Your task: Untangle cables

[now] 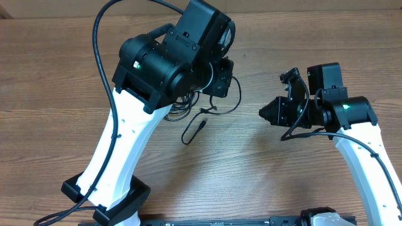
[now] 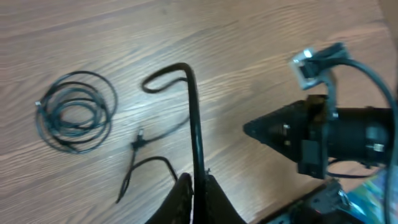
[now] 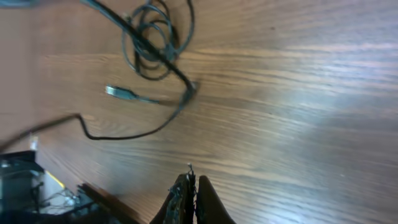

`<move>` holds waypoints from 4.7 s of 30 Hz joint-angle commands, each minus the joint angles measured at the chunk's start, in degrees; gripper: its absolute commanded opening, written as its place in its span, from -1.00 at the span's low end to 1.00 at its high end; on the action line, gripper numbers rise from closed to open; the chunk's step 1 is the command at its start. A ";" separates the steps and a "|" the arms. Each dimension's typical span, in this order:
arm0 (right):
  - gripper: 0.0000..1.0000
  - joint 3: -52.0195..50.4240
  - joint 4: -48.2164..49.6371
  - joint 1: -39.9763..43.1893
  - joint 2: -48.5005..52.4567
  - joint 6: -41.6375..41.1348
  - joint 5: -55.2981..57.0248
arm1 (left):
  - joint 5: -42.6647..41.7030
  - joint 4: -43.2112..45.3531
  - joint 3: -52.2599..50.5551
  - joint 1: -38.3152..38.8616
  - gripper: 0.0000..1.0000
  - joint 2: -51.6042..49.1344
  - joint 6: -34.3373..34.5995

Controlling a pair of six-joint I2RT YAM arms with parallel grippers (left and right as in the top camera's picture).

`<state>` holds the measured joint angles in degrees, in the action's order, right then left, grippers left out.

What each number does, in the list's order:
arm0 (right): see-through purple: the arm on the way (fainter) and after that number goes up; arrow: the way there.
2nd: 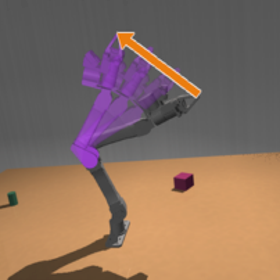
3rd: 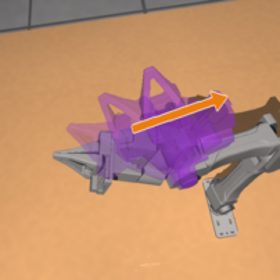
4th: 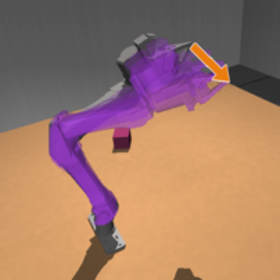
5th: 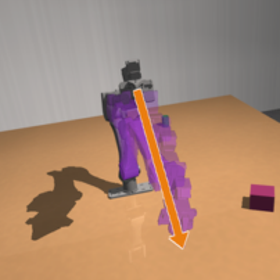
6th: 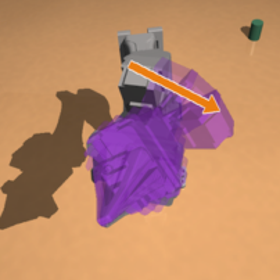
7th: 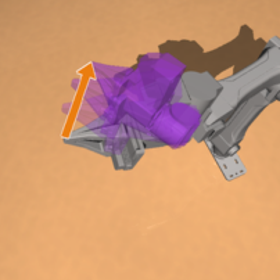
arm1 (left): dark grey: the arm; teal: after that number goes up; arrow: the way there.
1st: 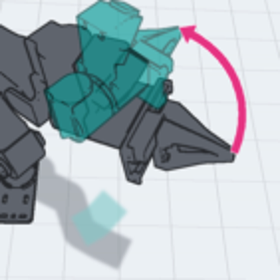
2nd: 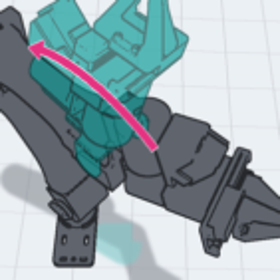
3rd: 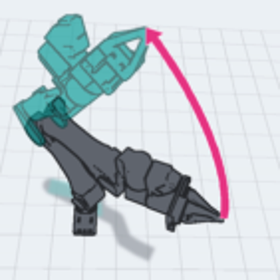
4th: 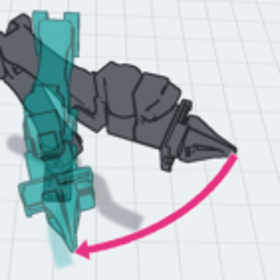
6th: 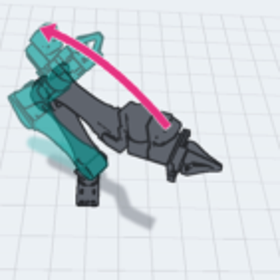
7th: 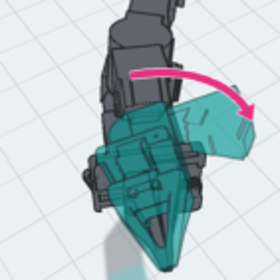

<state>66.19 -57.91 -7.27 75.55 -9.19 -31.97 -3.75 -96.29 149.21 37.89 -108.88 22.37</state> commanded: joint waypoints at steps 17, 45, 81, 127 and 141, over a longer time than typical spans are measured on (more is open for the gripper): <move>-0.92 11.78 1.55 -0.17 -1.27 -8.81 -3.69 | 1.03 -0.50 0.02 -0.39 0.58 -2.69 -2.25; 0.84 10.58 8.63 -0.17 24.28 -8.35 15.13 | 2.25 -0.50 0.02 -9.01 1.00 -3.15 2.45; -0.93 13.22 17.92 -3.65 28.48 -4.70 3.80 | 1.40 -0.50 -1.18 -8.94 1.00 -3.21 2.45; -0.93 33.24 17.57 -2.62 -7.28 -39.19 21.70 | -22.21 2.73 -12.15 -8.13 1.00 -3.28 -9.70; -0.93 33.24 18.25 -2.62 -3.80 -48.19 20.33 | -12.94 4.24 -12.50 -5.99 1.00 -3.34 -17.29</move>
<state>98.98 -40.29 -10.15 71.07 -53.52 -10.17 -22.13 -92.16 137.23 31.11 -111.68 7.79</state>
